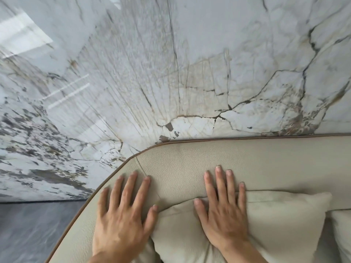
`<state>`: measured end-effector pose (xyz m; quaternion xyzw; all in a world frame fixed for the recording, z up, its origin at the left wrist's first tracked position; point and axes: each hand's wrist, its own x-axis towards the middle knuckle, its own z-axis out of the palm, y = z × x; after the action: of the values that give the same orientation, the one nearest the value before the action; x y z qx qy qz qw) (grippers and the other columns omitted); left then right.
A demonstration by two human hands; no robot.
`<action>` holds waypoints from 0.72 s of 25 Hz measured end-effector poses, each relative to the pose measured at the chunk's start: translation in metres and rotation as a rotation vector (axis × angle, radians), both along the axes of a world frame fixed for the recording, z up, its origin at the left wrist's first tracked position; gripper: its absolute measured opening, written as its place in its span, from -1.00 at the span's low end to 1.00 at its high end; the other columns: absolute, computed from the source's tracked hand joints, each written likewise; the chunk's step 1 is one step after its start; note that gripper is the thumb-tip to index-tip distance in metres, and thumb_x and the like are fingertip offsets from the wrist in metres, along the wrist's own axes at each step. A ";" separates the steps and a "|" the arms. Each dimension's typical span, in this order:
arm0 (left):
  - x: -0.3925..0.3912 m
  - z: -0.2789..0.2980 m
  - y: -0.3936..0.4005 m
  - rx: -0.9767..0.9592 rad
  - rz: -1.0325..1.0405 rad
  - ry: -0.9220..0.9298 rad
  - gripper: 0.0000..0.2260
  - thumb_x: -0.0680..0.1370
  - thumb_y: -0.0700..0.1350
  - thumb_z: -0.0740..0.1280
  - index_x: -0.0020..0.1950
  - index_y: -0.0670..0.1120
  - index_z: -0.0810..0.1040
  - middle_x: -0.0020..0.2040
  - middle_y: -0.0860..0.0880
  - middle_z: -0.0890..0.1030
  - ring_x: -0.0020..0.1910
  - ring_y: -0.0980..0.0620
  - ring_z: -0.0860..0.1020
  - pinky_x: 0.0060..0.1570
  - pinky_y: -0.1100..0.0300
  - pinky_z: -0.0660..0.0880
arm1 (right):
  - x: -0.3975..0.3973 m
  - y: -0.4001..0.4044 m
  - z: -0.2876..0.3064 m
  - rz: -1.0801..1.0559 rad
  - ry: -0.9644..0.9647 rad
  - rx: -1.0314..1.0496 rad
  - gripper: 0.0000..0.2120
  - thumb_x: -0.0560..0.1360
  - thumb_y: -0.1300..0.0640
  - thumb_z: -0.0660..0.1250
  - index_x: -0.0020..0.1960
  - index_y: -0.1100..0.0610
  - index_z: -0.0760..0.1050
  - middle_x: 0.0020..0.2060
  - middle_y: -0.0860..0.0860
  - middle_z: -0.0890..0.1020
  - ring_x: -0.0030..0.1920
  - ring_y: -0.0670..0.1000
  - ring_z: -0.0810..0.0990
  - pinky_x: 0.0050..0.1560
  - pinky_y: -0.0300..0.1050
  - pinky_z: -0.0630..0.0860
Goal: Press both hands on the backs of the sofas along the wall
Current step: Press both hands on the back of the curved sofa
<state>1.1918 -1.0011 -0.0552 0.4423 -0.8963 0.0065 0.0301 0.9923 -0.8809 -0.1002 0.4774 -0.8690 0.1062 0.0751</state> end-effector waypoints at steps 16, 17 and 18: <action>0.006 0.011 0.001 0.139 -0.052 0.166 -0.44 0.52 0.21 0.00 0.45 0.02 0.34 0.47 -0.09 0.37 0.47 -0.15 0.24 0.42 -0.24 0.12 | 0.047 0.013 0.057 -0.190 0.049 0.132 -0.40 0.52 -0.18 0.02 0.49 0.06 0.24 0.48 0.06 0.31 0.46 0.13 0.28 0.38 0.29 0.25; 0.009 0.019 0.001 0.172 -0.068 0.195 -0.44 0.52 0.20 -0.02 0.45 0.00 0.34 0.47 -0.11 0.36 0.48 -0.16 0.23 0.44 -0.23 0.12 | 0.057 0.016 0.065 -0.217 0.058 0.136 -0.40 0.53 -0.18 0.01 0.49 0.05 0.24 0.48 0.05 0.31 0.46 0.13 0.29 0.40 0.27 0.24; 0.012 0.028 0.000 0.188 -0.095 0.215 -0.43 0.53 0.19 -0.03 0.46 -0.03 0.33 0.48 -0.13 0.35 0.48 -0.17 0.24 0.44 -0.23 0.13 | 0.066 0.019 0.075 -0.236 0.064 0.128 -0.41 0.54 -0.18 0.00 0.50 0.05 0.22 0.49 0.05 0.29 0.47 0.13 0.27 0.44 0.25 0.20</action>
<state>1.2042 -1.0015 -0.0271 0.3983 -0.9046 -0.1264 0.0845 1.0582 -0.8616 -0.0254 0.3788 -0.9213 0.0256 0.0842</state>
